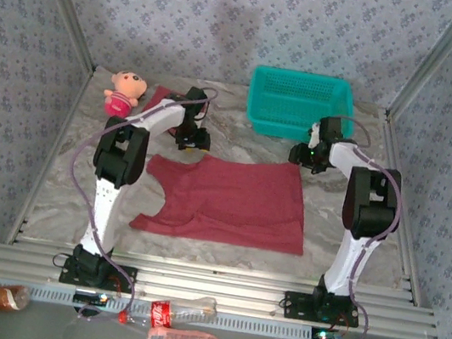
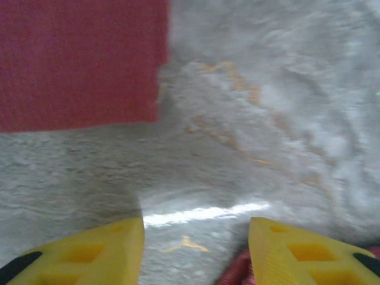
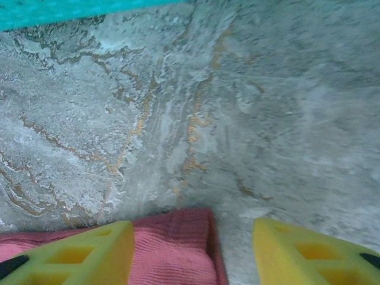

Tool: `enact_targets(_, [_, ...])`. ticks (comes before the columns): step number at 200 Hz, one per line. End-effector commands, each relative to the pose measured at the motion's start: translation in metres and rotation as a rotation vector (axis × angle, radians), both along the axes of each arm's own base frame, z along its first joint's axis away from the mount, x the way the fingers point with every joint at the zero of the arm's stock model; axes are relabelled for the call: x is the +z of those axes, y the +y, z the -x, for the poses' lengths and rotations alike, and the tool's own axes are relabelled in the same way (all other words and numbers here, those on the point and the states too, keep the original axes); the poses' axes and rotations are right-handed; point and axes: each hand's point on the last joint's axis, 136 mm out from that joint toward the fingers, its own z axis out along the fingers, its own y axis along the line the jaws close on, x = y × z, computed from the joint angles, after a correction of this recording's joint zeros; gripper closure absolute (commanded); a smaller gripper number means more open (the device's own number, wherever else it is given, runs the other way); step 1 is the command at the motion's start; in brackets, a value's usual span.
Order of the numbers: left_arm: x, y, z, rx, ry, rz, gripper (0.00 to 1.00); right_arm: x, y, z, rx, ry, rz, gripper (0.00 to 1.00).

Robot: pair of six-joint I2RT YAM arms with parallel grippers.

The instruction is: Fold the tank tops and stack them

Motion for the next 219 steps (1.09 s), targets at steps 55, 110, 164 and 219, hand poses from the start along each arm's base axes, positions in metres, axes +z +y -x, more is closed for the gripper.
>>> enact_targets(55, [-0.002,-0.038,0.032,-0.099,0.074,0.133,0.64,-0.015,0.030,0.004,0.048,0.083,-0.079,0.68])
enact_targets(110, [0.014,-0.040,0.042,-0.093,0.064,0.150,0.66,0.000,0.022,0.003,0.045,0.034,-0.059,0.80])
enact_targets(164, [0.030,-0.027,0.029,-0.036,0.010,0.117,0.59,-0.002,0.018,0.008,0.033,0.032,-0.063,0.84])
enact_targets(219, [0.042,-0.041,0.032,-0.034,-0.016,0.184,0.54,-0.002,0.018,0.005,0.030,0.028,-0.076,0.86])
